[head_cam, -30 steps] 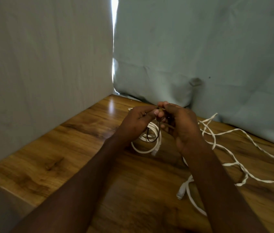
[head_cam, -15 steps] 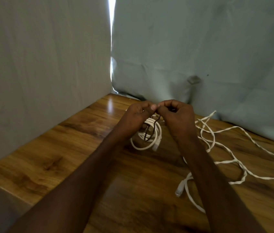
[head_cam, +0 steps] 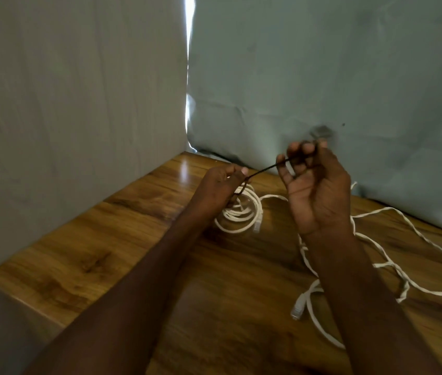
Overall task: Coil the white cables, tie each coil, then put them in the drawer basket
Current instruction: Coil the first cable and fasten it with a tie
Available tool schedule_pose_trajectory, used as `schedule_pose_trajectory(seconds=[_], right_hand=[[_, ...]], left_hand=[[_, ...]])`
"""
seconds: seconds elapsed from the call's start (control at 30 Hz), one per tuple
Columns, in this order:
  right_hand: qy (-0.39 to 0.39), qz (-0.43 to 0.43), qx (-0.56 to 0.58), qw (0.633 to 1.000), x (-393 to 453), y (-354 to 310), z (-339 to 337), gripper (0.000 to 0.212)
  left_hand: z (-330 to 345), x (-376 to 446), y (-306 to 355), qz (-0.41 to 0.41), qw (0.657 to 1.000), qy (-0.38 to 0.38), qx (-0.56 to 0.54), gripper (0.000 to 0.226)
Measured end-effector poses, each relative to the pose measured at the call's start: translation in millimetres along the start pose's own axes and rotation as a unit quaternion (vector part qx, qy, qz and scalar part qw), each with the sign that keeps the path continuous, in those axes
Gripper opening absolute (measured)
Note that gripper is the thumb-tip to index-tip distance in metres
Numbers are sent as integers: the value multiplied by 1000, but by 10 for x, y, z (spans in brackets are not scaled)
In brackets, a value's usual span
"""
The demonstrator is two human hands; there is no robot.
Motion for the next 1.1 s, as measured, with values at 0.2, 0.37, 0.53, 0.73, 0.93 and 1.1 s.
schedule_pose_trajectory(seconds=[0.2, 0.37, 0.53, 0.73, 0.93, 1.1], right_hand=[[-103, 73, 175, 976, -29, 117, 78, 23], [-2, 66, -465, 883, -25, 421, -121, 8], [-93, -21, -683, 724, -141, 564, 6, 48], [-100, -42, -651, 751, -73, 515, -84, 13], [-22, -32, -629, 776, -61, 414, -107, 33], [12, -126, -694, 708, -195, 274, 64, 38]], left_hand=[[-287, -6, -59, 14, 987, 161, -11, 27], [-331, 40, -173, -30, 962, 182, -199, 34], [-142, 94, -126, -40, 953, 87, -289, 47], [47, 93, -31, -48, 916, -40, -396, 47], [123, 29, 133, -16, 882, -118, -456, 27], [26, 81, 83, 3, 914, -14, -406, 29]])
Point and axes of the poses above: each hand's wrist, its own x-axis towards the middle knuckle, its own z-axis out of the palm, y = z × x, the point moved 7 cm from there along x, towards the middle knuckle, and after that the axes turned 9 degrees about -y, right-handed, at the moved point
